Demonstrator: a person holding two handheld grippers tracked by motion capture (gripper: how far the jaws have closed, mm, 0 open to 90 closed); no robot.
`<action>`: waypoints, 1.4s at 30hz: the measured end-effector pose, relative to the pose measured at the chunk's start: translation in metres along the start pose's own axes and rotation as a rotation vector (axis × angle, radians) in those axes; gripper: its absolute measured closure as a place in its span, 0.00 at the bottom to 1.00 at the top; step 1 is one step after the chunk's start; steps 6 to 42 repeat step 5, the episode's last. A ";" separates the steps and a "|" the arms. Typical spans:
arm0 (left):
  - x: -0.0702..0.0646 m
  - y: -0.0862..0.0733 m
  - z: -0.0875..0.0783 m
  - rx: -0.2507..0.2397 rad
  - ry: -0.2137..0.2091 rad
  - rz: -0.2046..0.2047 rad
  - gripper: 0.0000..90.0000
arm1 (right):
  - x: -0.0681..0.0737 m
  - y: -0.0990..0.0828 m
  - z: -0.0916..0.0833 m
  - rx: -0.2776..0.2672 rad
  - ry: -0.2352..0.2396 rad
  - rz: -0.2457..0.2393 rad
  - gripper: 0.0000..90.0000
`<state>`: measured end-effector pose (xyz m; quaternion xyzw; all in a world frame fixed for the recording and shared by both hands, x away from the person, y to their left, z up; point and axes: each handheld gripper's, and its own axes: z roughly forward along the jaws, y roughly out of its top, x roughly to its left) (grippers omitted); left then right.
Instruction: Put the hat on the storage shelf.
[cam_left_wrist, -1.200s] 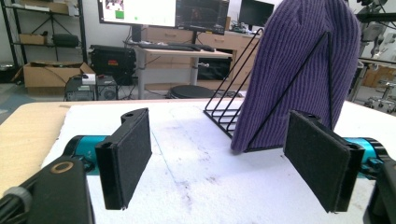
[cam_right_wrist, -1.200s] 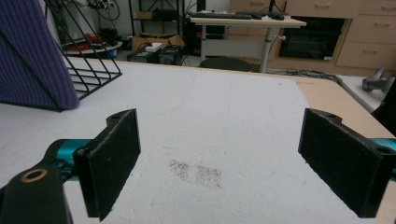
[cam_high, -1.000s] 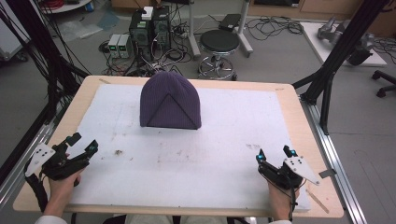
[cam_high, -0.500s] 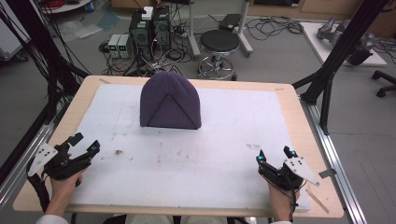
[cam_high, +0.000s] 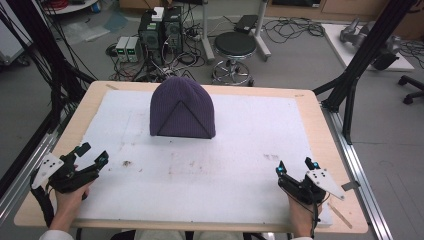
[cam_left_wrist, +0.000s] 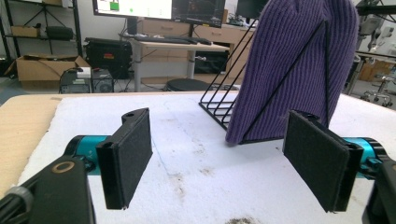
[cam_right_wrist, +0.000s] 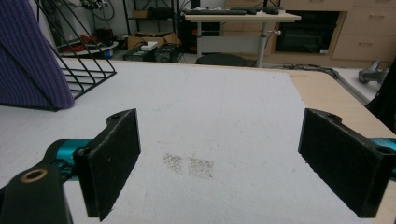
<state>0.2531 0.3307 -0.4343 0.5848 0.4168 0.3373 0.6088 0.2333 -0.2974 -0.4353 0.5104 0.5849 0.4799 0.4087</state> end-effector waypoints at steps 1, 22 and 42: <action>0.000 0.000 0.000 0.000 0.000 0.000 0.27 | 0.000 0.000 0.000 0.005 0.000 0.005 0.13; -0.001 0.000 0.000 0.005 -0.003 0.005 0.27 | 0.000 0.000 0.000 0.008 0.002 0.010 0.13; -0.001 0.000 0.000 0.005 -0.003 0.005 0.27 | 0.000 0.000 0.000 0.008 0.002 0.010 0.13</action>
